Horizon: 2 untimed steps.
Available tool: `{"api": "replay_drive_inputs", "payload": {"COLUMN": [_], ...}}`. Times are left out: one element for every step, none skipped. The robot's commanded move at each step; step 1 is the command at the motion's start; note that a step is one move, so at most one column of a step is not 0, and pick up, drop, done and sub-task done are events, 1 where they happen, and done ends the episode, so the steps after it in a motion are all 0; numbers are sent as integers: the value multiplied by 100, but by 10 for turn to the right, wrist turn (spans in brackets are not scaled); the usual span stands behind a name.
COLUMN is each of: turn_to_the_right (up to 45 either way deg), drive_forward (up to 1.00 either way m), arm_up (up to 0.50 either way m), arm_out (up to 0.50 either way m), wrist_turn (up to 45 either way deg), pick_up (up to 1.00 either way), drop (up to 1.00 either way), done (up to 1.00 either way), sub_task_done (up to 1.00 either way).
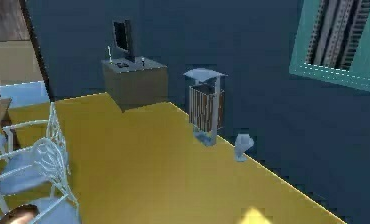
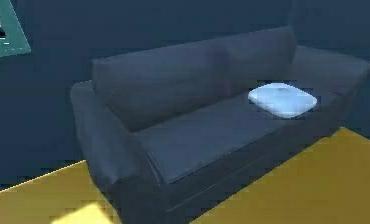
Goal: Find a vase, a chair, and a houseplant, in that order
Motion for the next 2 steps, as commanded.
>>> {"api": "replay_drive_inputs", "payload": {"turn_to_the_right": [-450, -330], "drive_forward": [0, 0], "arm_up": [0, 0], "arm_out": [0, 0], "wrist_turn": [0, 0], "pick_up": [0, 0], "drop": [0, 0], "done": [0, 0], "sub_task_done": [0, 0]}}
